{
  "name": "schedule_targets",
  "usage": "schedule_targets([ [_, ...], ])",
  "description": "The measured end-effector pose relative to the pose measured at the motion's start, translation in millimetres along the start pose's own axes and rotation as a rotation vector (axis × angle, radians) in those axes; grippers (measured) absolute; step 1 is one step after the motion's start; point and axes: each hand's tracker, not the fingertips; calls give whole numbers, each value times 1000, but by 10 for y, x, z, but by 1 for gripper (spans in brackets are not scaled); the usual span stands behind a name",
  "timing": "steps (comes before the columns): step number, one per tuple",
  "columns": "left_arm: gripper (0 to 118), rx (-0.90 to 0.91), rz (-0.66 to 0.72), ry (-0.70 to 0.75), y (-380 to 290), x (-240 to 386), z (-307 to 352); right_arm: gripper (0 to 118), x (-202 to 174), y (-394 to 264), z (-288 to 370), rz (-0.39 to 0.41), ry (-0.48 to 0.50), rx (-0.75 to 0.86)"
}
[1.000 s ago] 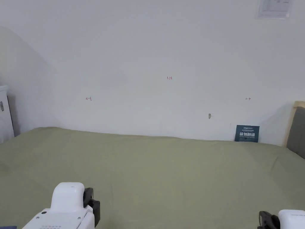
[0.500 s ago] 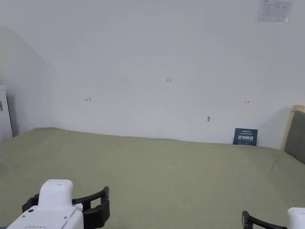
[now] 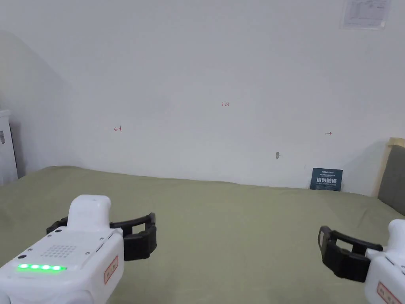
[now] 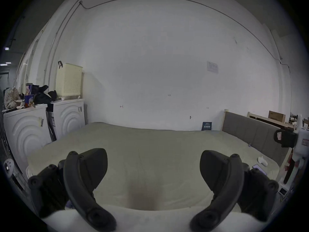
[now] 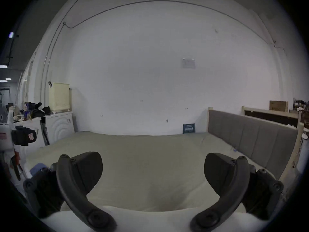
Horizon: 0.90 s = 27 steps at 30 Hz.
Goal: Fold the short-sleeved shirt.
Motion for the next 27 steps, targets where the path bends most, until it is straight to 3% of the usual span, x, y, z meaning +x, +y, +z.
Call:
schedule_targets([
  [12, 115, 32, 15, -9, 143, 69, -78, 117, -88, -67, -162, 99, -46, 5],
  [18, 115, 15, 35, 28, 42, 1, -100, 117, -27, -63, -134, 20, -3, -12],
  [22, 115, 4, 50, 39, -18, -50, -79, 117, -50, -34, -127, 26, -88, -11],
  [27, 115, 9, 27, 53, -57, -37, -61, 117, -32, -50, -109, 2, -80, 4],
])
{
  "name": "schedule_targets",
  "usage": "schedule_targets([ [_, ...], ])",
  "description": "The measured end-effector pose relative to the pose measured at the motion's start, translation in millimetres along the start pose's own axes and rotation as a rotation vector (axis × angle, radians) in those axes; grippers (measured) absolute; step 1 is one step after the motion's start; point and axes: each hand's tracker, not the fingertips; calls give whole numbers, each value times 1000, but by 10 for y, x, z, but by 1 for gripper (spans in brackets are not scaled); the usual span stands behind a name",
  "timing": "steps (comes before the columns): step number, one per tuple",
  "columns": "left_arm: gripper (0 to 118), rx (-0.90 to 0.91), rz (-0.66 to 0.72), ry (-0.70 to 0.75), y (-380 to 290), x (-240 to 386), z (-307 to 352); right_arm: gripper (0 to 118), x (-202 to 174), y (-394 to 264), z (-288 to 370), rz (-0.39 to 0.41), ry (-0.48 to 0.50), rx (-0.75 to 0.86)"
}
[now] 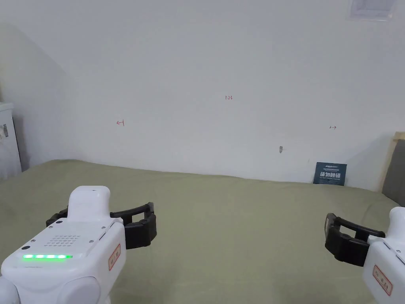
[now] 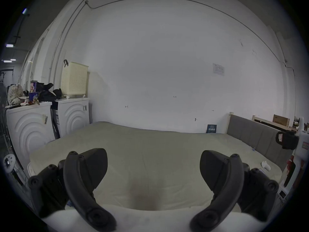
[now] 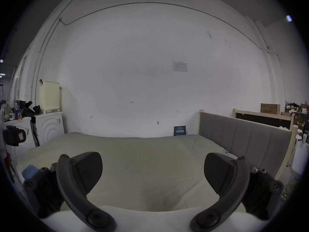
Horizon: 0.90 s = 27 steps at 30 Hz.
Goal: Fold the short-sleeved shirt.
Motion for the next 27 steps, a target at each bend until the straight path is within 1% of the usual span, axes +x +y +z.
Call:
schedule_targets([
  [3, 115, -4, -20, 13, -3, 25, 5, 117, 14, -16, 12, 2, 4, -1],
  [11, 115, -24, -16, -20, 49, 65, -14, 117, 9, -58, 1, 18, 15, -47],
  [14, 115, 3, -33, -55, 73, 96, 12, 117, -1, -46, -26, -1, -10, -86],
  [18, 115, -22, -50, -67, 87, 139, 4, 117, 3, -40, -57, -6, -27, -120],
  [21, 115, -19, -55, -68, 59, 156, -1, 117, 7, -17, -45, 3, -24, -123],
  [24, 115, -26, -47, -73, 62, 157, -6, 117, 36, 35, -39, -17, -4, -120],
  [27, 115, -33, -38, -69, 69, 149, -13, 117, 36, 89, -36, -24, -9, -122],
])
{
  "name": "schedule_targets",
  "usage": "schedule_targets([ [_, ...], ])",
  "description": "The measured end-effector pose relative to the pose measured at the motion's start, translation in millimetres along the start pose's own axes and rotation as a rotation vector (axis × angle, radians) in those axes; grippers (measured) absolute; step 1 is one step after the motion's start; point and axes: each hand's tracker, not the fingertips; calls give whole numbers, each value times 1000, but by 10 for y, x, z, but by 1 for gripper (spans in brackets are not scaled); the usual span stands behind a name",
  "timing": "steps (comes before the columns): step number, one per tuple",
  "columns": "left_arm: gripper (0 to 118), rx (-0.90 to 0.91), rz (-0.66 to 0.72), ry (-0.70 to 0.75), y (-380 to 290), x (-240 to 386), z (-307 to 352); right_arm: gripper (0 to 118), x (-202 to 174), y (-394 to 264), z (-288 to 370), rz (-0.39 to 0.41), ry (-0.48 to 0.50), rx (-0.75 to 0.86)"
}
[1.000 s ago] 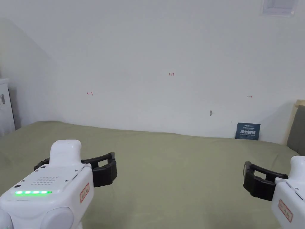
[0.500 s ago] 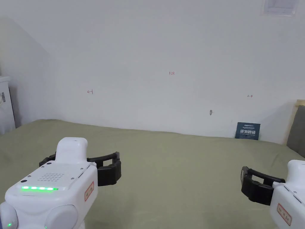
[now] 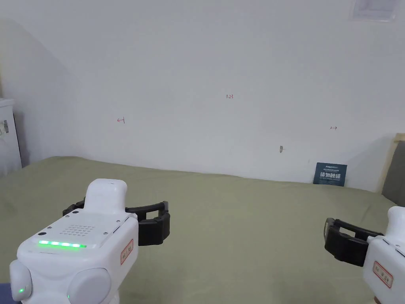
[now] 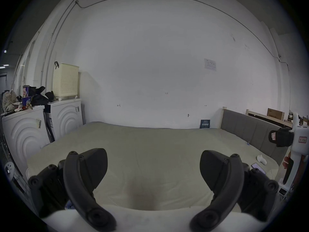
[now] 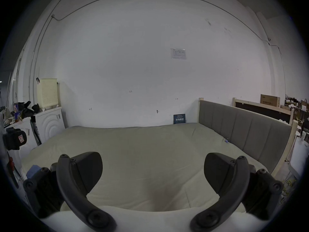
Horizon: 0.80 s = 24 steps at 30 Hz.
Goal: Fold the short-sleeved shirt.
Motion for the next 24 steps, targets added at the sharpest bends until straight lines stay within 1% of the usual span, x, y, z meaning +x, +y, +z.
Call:
schedule_targets([
  [3, 115, -4, 11, 5, 8, -30, -9, 117, 3, 25, 17, 8, 7, 10],
  [6, 115, -8, 13, 12, 6, -29, -4, 117, 18, 63, 31, -15, 18, 7],
  [11, 115, -18, 15, 2, -14, -32, -14, 117, 32, 88, 28, -26, 18, 3],
  [18, 115, -28, 18, 15, -31, -25, -38, 118, -9, 102, 75, -2, -10, 2],
  [20, 115, -22, 17, 13, -32, -22, -37, 118, -43, 90, 53, 38, -20, 1],
  [21, 115, -23, 17, 9, -32, -20, -38, 118, -53, 80, 33, 43, -18, -3],
  [24, 115, -28, 15, 6, -37, -16, -53, 118, -79, 28, -12, 20, 10, -47],
])
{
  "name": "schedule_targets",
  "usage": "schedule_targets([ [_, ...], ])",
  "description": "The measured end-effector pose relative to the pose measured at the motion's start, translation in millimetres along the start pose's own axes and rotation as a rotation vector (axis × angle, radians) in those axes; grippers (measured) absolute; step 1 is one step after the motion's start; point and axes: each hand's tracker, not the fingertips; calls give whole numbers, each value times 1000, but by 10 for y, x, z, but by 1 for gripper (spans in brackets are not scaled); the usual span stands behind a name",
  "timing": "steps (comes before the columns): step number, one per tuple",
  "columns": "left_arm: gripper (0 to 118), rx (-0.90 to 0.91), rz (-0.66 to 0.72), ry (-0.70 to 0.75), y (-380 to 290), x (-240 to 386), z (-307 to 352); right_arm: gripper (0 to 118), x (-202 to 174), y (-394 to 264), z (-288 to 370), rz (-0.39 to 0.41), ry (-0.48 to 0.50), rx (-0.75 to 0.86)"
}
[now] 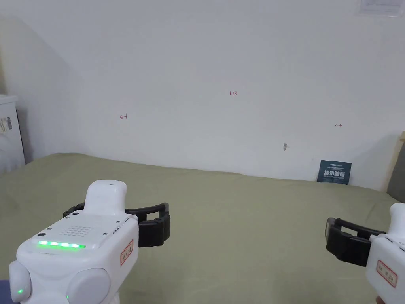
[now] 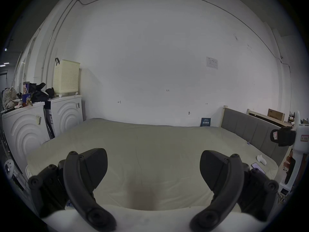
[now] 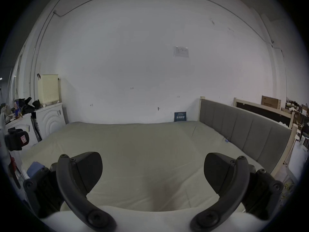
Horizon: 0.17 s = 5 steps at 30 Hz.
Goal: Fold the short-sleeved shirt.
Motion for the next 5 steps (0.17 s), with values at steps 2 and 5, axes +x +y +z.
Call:
schedule_targets([
  [2, 115, -1, 2, 1, -13, -6, -12, 118, -32, -86, -23, -1, 11, -6],
  [5, 115, -7, 13, -2, -47, -14, -44, 118, -76, -233, -39, 30, 64, 24],
])
